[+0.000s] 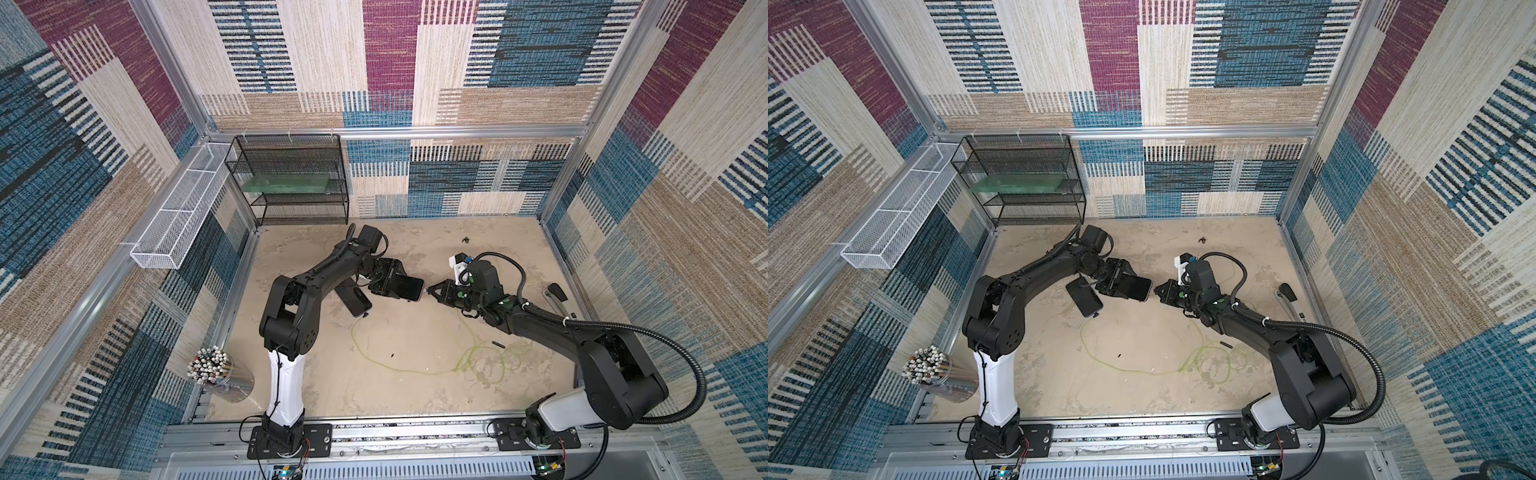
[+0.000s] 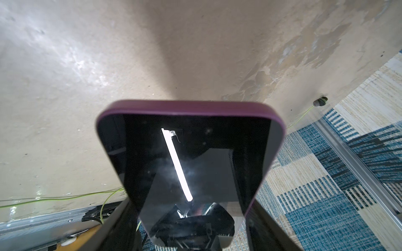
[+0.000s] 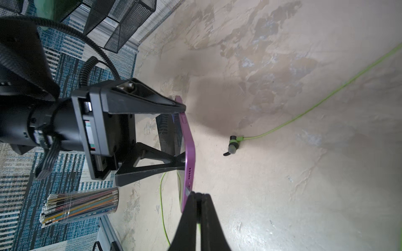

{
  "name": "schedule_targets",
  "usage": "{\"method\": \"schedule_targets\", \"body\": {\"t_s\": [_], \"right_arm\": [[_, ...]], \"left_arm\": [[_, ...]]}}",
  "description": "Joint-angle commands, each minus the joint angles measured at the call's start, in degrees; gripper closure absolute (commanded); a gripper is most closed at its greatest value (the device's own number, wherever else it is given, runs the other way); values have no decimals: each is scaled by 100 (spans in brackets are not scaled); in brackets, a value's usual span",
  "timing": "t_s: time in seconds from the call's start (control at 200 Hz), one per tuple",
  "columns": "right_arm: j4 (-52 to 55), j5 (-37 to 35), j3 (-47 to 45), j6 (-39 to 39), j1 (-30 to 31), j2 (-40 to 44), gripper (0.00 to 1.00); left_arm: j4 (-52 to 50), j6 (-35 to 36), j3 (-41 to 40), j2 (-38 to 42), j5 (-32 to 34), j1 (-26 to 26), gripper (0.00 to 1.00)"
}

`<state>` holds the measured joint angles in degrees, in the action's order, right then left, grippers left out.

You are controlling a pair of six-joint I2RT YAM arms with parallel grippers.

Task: Plug wired earphones into phones
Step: Insert the wired earphone into the phone.

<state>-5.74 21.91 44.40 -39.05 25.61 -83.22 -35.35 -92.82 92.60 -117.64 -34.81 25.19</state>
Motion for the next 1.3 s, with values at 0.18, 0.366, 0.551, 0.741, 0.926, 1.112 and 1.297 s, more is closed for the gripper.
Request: {"method": "schedule_targets", "body": {"t_s": [0.18, 0.366, 0.551, 0.741, 0.926, 1.112, 1.297], "right_arm": [[39, -108, 16, 73, 67, -69, 100], [96, -159, -54, 76, 83, -32, 100], [42, -156, -64, 81, 85, -36, 100], [-15, -126, -11, 63, 117, -87, 100], [11, -161, -1, 77, 120, -63, 100], [-56, -160, -2, 53, 120, -71, 100], [2, -180, 27, 86, 120, -54, 100]], "left_arm": [[288, -152, -93, 57, -140, -8, 100], [332, -158, -137, 67, -144, -9, 100], [319, -154, -131, 84, -148, -13, 100], [310, -132, -119, 75, -149, -7, 100], [323, -117, -137, 82, -143, -5, 100], [330, -110, -163, 93, -150, -11, 100], [363, -129, -198, 93, -145, -6, 100]]}}
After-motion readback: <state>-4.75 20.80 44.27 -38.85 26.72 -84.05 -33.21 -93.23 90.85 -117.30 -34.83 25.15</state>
